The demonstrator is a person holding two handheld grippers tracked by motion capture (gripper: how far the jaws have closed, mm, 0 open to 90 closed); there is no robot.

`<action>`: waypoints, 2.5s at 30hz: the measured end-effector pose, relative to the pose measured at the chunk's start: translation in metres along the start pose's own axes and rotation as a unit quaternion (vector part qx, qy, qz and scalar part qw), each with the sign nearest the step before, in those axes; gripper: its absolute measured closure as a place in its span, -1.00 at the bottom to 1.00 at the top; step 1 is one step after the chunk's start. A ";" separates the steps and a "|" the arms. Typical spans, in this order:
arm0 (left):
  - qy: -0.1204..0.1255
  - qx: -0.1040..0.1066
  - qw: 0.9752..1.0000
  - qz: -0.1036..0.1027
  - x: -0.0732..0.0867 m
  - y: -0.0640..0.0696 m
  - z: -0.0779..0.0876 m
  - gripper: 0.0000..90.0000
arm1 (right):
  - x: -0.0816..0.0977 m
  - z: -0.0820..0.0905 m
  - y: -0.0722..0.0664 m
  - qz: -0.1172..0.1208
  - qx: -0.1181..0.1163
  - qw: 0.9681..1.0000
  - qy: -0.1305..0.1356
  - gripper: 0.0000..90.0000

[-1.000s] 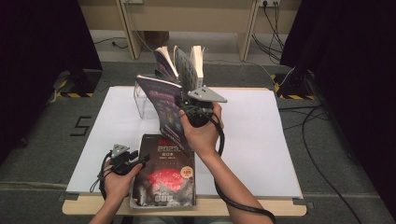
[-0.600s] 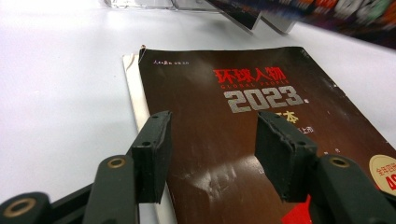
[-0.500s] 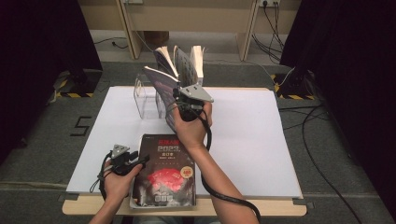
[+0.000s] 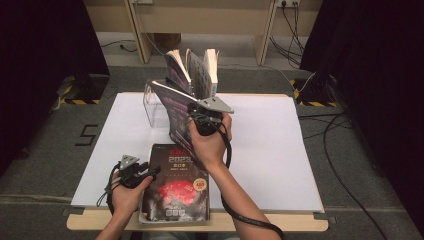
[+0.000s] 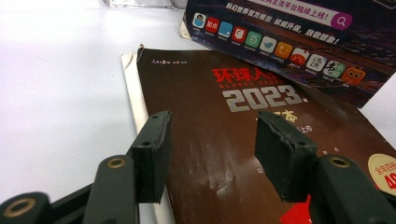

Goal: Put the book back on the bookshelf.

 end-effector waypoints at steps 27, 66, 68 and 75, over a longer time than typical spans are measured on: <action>-0.001 0.001 1.000 0.000 0.000 -0.001 0.000 0.02 | -0.037 -0.016 -0.005 -0.004 -0.015 1.000 -0.010 0.88; -0.004 0.005 1.000 -0.006 0.004 0.003 -0.001 0.02 | 0.001 -0.023 0.008 -0.018 0.022 0.997 -0.076 0.80; -0.004 0.006 1.000 -0.007 0.004 0.004 -0.001 0.02 | 0.001 -0.023 0.008 -0.018 0.023 0.996 -0.079 0.83; -0.003 0.004 1.000 -0.007 0.004 0.003 0.000 0.02 | -0.001 -0.022 0.011 -0.014 0.028 0.997 -0.075 0.89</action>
Point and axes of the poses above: each handheld gripper's, and its own axes: z roughly backward along the jaws, x roughly out of its underside, y roughly to its right, the point moved 9 cm from there along -z, roughly forward along the jaws, and after that the axes turned 11 degrees about -x, right-handed, at the moved point
